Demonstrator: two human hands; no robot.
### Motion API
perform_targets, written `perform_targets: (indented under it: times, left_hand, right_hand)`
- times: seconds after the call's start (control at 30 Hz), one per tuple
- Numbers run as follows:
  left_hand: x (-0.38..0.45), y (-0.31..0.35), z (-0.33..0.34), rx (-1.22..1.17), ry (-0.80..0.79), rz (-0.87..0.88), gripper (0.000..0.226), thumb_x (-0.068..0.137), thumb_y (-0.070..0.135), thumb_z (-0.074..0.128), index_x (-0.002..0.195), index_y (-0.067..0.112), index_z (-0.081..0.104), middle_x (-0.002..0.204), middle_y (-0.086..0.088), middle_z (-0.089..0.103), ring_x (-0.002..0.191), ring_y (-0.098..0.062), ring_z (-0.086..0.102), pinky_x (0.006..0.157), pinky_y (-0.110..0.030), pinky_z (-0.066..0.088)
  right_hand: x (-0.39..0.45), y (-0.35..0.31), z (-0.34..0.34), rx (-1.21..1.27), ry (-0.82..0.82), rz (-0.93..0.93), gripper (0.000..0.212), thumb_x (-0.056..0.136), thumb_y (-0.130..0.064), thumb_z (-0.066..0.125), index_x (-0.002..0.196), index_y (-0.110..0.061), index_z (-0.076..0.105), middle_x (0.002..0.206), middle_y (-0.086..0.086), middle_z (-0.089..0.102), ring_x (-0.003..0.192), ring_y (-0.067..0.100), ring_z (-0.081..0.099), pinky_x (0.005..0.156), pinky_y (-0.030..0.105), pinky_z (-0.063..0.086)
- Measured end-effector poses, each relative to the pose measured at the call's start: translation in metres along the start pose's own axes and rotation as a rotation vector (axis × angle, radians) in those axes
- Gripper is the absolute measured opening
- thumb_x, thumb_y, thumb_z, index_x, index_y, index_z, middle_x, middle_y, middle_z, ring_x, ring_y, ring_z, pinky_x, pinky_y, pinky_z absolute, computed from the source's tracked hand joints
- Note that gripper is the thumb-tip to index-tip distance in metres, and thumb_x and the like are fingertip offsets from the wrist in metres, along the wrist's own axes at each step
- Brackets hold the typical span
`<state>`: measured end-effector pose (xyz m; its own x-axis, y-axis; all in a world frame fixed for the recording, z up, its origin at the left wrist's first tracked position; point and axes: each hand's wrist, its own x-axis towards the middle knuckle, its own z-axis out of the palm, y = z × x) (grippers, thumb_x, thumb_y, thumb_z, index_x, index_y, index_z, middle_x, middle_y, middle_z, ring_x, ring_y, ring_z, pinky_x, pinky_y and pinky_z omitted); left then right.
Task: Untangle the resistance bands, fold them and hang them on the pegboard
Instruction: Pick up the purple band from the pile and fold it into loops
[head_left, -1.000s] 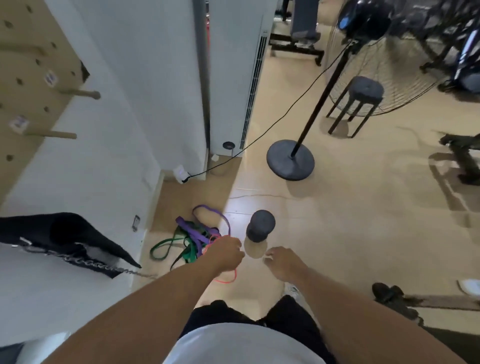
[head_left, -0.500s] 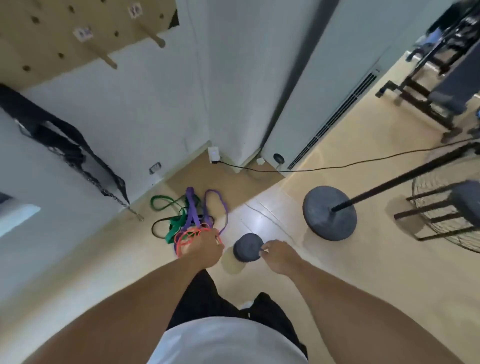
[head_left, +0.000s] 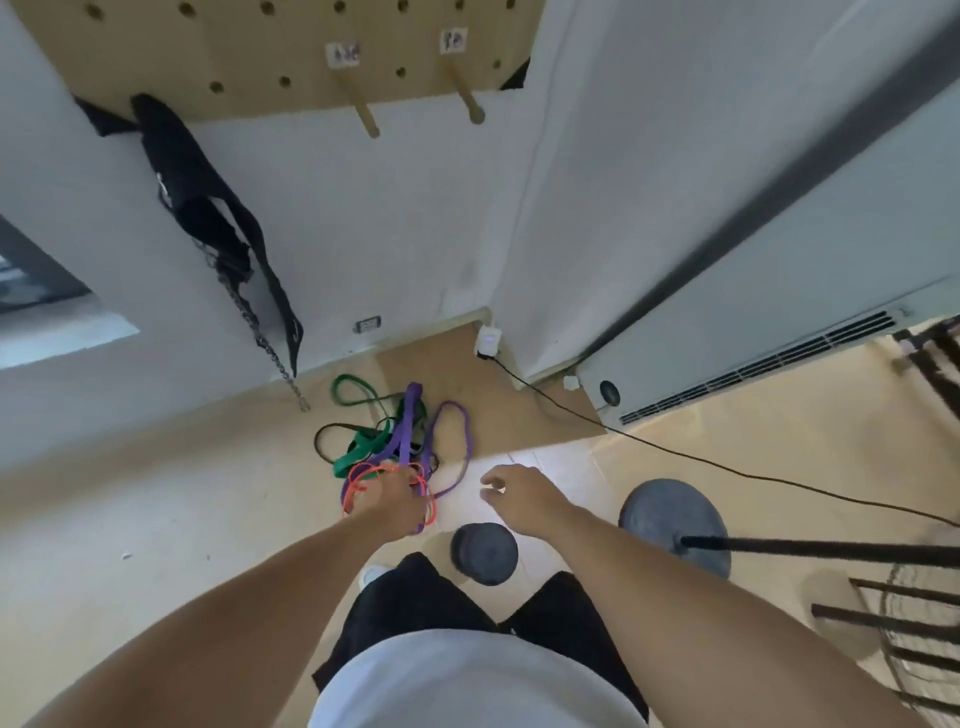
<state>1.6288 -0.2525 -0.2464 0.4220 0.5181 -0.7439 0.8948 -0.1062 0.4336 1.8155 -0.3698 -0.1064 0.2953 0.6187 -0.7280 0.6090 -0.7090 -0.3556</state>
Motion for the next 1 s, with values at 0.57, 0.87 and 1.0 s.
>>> perform_targets:
  times: [0.57,0.87,1.0]
  left_hand:
    - [-0.035,0.059,-0.051,-0.551,0.328,-0.457,0.045,0.097,0.027,0.060,0.140,0.016,0.055,0.135,-0.009,0.062,0.112,-0.026,0.060,0.090,-0.032,0.048]
    - [0.040,0.084,-0.060,-0.688,0.450,-0.518,0.046,0.091,0.032,0.058,0.136,0.024,0.058,0.126,-0.003,0.069,0.111,-0.023,0.065,0.096,-0.037,0.052]
    - [0.097,0.022,-0.040,-0.669,0.467,-0.514,0.042,0.096,0.030,0.057,0.137,0.020,0.058,0.137,-0.005,0.061,0.121,-0.024,0.059,0.099,-0.034,0.047]
  right_hand:
    - [0.165,-0.075,-0.067,-0.320,-0.239,-0.302,0.021,0.100,-0.025,0.056,0.111,-0.020,0.073,0.115,0.005,0.073,0.109,0.029,0.066,0.097,0.039,0.054]
    - [0.283,-0.099,-0.069,-0.570,-0.341,-0.423,0.032,0.103,-0.021,0.058,0.132,-0.014,0.066,0.135,0.011,0.067,0.126,0.029,0.061,0.101,0.032,0.047]
    - [0.356,-0.111,0.001,-0.618,-0.354,-0.483,0.034,0.100,-0.026,0.059,0.132,-0.021,0.066,0.132,0.007,0.069,0.118,0.028,0.065,0.098,0.035,0.053]
